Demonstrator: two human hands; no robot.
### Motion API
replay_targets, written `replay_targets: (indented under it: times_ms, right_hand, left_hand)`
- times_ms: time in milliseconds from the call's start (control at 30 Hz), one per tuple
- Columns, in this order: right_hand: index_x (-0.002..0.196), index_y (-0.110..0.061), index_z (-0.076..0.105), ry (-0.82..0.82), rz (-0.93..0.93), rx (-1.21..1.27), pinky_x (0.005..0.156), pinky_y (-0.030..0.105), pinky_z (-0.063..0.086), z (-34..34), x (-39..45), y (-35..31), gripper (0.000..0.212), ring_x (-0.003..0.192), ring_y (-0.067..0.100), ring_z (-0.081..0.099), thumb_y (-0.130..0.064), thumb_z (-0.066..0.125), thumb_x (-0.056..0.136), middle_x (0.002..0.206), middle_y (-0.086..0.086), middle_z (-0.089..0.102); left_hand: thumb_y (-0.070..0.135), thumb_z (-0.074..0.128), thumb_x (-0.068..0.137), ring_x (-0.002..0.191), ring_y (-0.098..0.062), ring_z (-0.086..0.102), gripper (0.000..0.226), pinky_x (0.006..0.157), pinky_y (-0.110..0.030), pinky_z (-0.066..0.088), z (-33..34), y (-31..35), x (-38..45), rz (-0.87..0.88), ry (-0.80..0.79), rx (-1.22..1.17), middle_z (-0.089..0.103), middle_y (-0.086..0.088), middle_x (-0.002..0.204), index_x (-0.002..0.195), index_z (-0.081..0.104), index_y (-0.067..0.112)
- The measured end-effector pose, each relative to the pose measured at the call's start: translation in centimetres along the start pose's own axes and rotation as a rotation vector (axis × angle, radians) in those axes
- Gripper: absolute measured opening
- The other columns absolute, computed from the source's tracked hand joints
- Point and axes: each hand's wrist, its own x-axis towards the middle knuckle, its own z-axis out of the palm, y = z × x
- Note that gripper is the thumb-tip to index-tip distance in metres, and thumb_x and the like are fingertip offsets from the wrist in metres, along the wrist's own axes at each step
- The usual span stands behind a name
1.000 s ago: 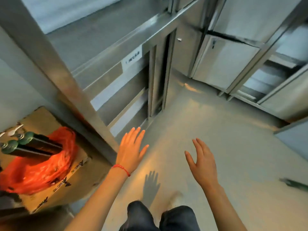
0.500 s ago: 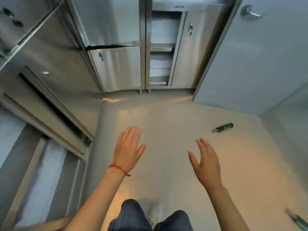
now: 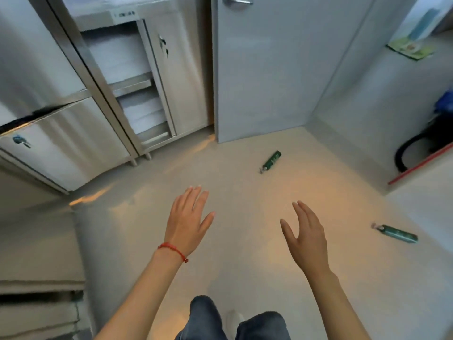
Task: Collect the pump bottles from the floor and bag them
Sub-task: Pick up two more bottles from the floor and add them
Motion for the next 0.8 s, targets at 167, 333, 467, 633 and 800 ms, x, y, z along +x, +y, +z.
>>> replay_targets:
  times_ms: [167, 333, 467, 633, 800]
  right_hand:
    - [0.133, -0.009, 0.043, 0.043, 0.128, 0.010, 0.107, 0.038, 0.029, -0.2, 1.8, 1.3, 0.051, 0.132, 0.026, 0.039, -0.030, 0.055, 0.088, 0.142, 0.011, 0.044]
    - [0.132, -0.008, 0.044, 0.077, 0.232, 0.015, 0.106, 0.038, 0.029, -1.2, 5.0, 5.4, 0.050, 0.131, 0.027, 0.039, -0.029, 0.056, 0.088, 0.141, 0.012, 0.045]
    - [0.131, -0.007, 0.045, 0.108, 0.294, 0.002, 0.105, 0.039, 0.031, -2.6, 9.8, 10.2, 0.050, 0.129, 0.029, 0.042, -0.029, 0.056, 0.088, 0.140, 0.014, 0.046]
    - [0.131, -0.007, 0.044, 0.096, 0.296, -0.017, 0.106, 0.039, 0.031, -6.0, 17.0, 16.6, 0.050, 0.129, 0.029, 0.042, -0.030, 0.056, 0.088, 0.140, 0.014, 0.046]
    - [0.134, -0.011, 0.041, 0.047, 0.292, -0.035, 0.108, 0.035, 0.026, -9.0, 23.9, 21.4, 0.052, 0.132, 0.024, 0.038, -0.035, 0.053, 0.089, 0.143, 0.009, 0.043]
  left_hand:
    - [0.045, 0.029, 0.091, 0.114, -0.042, 0.053, 0.060, 0.093, -0.054, 0.043, 1.4, 0.7, 5.3, 0.095, -0.063, 0.002, 0.058, -0.025, 0.121, 0.117, 0.056, -0.002]
    - [0.048, 0.021, 0.092, 0.114, -0.041, 0.053, 0.065, 0.093, -0.054, 0.044, 4.4, 4.0, 11.5, 0.185, -0.138, -0.016, 0.059, -0.024, 0.121, 0.117, 0.055, -0.001]
    - [0.039, 0.038, 0.086, 0.113, -0.043, 0.053, 0.054, 0.093, -0.056, 0.043, 7.9, 8.4, 18.2, 0.231, -0.156, -0.033, 0.058, -0.025, 0.122, 0.117, 0.056, -0.002]
    - [0.047, 0.031, 0.089, 0.120, -0.042, 0.047, 0.062, 0.100, -0.053, 0.037, 11.1, 14.9, 26.7, 0.239, -0.166, -0.059, 0.053, -0.025, 0.128, 0.121, 0.052, -0.002]
    - [0.057, 0.012, 0.089, 0.123, -0.039, 0.045, 0.076, 0.101, -0.051, 0.036, 13.3, 20.0, 33.9, 0.239, -0.211, -0.062, 0.051, -0.022, 0.131, 0.125, 0.049, 0.001]
